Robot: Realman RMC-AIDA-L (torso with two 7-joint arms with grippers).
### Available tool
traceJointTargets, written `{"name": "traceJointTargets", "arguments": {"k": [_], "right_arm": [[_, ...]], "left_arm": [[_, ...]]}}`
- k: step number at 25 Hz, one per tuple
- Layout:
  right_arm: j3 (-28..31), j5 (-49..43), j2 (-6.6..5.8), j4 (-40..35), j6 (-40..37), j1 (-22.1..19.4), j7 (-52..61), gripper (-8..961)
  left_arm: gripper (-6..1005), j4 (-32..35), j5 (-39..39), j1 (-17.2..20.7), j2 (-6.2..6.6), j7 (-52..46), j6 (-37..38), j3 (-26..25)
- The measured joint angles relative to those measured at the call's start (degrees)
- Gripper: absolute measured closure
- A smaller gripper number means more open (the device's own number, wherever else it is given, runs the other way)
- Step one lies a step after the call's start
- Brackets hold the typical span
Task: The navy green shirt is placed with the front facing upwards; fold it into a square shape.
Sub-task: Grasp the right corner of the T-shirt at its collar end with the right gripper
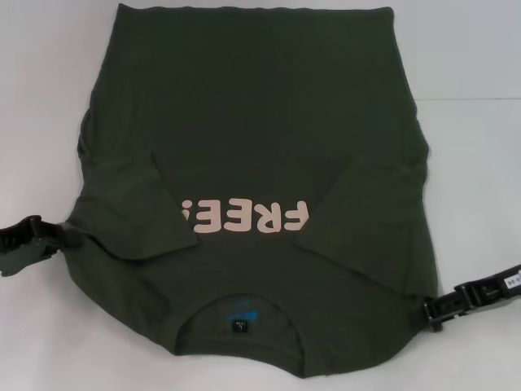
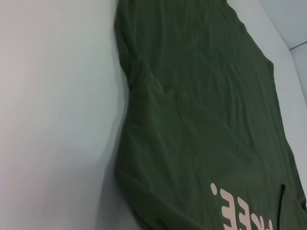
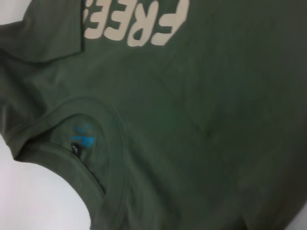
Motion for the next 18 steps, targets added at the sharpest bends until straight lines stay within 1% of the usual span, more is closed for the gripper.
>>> {"name": "traceJointTargets", "arguments": {"k": [8, 18], "right_arm": [[-0.06, 0.00, 0.89, 0.11, 0.38, 1.27, 0.00, 224], [-1.86, 0.01, 1.18, 0.35, 0.82, 1.91, 1.41, 320]], "left_arm": [[962, -0.51, -0.69, -0.11, 0.00, 0.12, 0.05, 0.01], [962, -0.53, -1.32, -0.18, 0.00, 0.16, 0.45, 0.01]]}}
